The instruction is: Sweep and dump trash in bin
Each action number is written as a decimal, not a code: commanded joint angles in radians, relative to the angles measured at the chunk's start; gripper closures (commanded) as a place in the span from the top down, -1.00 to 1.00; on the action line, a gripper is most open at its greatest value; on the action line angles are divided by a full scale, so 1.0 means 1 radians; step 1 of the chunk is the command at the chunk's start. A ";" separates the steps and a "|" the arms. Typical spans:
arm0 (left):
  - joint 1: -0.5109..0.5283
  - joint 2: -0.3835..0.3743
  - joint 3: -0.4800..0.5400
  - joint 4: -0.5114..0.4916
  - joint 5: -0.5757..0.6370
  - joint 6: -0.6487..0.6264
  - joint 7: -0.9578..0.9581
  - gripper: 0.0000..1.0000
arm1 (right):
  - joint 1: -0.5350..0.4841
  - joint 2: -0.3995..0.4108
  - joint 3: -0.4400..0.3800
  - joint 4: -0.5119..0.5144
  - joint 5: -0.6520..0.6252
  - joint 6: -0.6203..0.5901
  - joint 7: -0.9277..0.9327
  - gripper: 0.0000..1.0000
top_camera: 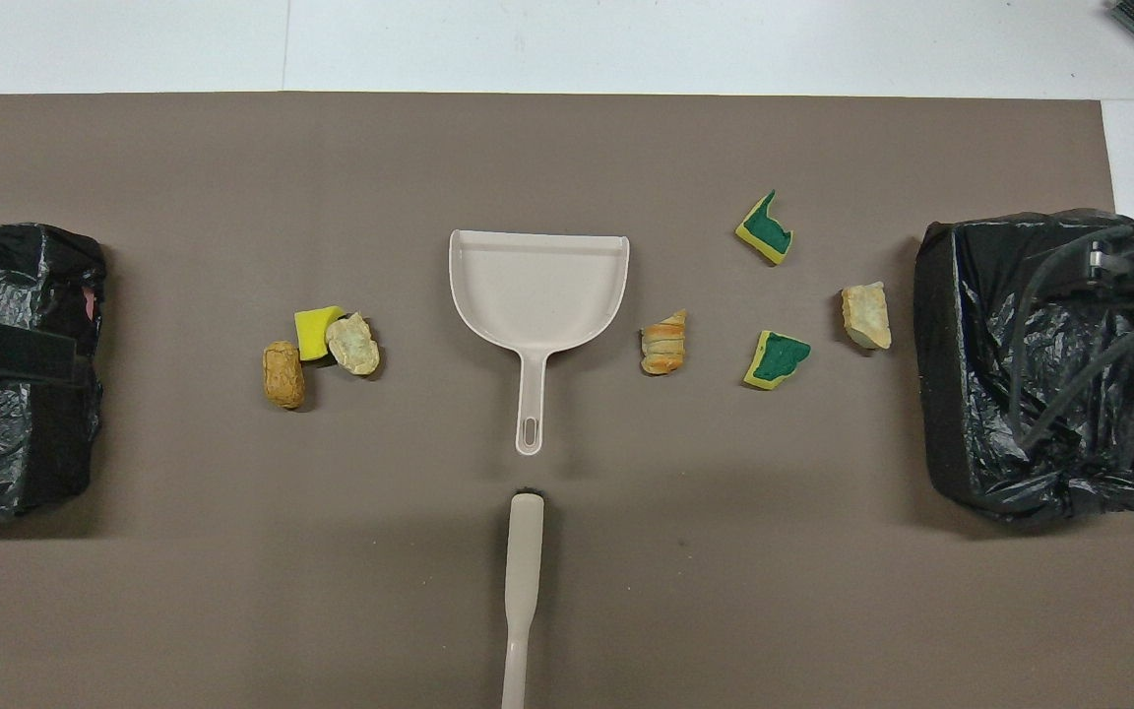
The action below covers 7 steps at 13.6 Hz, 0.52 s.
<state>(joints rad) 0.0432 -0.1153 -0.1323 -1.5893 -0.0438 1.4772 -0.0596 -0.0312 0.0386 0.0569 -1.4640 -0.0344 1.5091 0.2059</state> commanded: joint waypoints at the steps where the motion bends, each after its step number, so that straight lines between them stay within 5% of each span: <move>1: -0.011 0.003 0.007 0.008 -0.008 -0.001 -0.006 1.00 | -0.012 0.014 0.009 0.027 0.004 -0.018 -0.026 1.00; 7: -0.016 -0.021 0.007 -0.024 -0.008 -0.006 -0.023 1.00 | -0.012 0.003 0.007 0.021 0.005 -0.017 -0.030 1.00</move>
<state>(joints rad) 0.0431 -0.1156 -0.1326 -1.5908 -0.0438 1.4756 -0.0627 -0.0312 0.0385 0.0574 -1.4611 -0.0335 1.5091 0.2059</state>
